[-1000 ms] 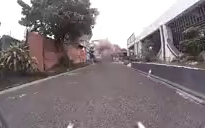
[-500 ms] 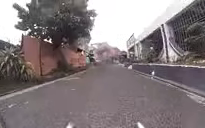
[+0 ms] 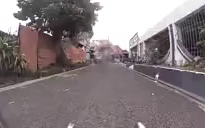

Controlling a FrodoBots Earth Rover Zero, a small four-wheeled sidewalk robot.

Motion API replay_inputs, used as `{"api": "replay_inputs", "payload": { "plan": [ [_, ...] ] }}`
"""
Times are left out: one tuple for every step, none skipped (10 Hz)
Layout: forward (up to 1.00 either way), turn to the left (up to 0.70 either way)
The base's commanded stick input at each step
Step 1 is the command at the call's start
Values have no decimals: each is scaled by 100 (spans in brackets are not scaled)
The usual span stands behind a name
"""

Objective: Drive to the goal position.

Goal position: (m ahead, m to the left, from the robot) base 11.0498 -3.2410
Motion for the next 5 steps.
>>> {"api": "replay_inputs", "payload": {
  "plan": [
    [70, -14],
    [70, -14],
    [70, -14],
    [70, -14],
    [70, -11]
  ]
}}
